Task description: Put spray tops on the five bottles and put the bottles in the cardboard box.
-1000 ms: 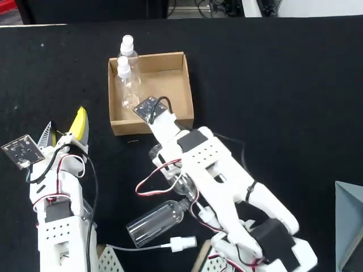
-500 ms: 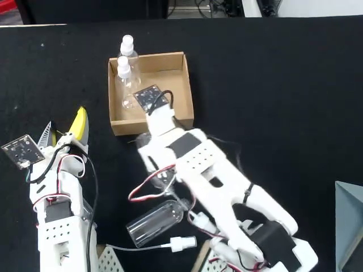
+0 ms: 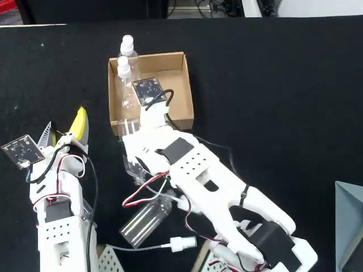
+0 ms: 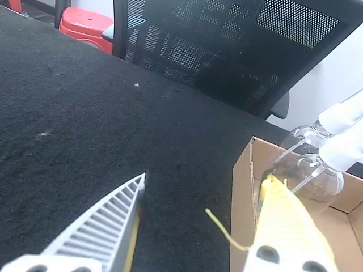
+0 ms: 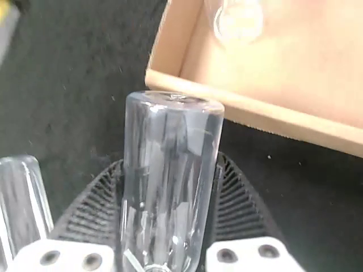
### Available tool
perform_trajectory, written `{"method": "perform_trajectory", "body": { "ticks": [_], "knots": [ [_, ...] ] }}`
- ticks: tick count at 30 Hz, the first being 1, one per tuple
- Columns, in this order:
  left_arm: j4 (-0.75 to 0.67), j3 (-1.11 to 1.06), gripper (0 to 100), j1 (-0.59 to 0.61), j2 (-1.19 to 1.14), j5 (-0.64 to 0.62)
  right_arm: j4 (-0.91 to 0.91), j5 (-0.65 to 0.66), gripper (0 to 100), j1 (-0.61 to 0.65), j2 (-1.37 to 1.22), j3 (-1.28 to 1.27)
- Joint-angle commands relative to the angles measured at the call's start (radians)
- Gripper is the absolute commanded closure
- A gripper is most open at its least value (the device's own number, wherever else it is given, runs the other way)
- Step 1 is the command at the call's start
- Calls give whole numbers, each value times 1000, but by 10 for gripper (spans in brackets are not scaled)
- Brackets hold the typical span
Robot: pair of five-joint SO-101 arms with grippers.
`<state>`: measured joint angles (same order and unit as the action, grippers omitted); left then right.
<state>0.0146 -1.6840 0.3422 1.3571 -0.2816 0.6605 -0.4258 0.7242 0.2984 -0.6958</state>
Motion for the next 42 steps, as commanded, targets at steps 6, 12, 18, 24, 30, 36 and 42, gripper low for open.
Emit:
{"method": "perform_trajectory", "body": {
  "ticks": [6,12,18,24,30,36,42],
  "knots": [
    [0,-22,698,-5,14,8,-57,-55,979,15,183,77],
    [0,-22,698,-5,14,8,-57,-49,981,3,349,71],
    [0,-22,698,-4,14,8,-52,-55,983,-57,430,70],
    [0,-22,698,-4,14,8,-46,-57,983,-106,507,68],
    [0,-22,698,-2,14,8,-34,-57,983,-155,624,-7],
    [0,-22,698,-4,14,8,-35,-57,983,-235,742,-117],
    [0,-22,698,-4,14,8,-35,-57,983,-334,816,-196]
  ]
}}
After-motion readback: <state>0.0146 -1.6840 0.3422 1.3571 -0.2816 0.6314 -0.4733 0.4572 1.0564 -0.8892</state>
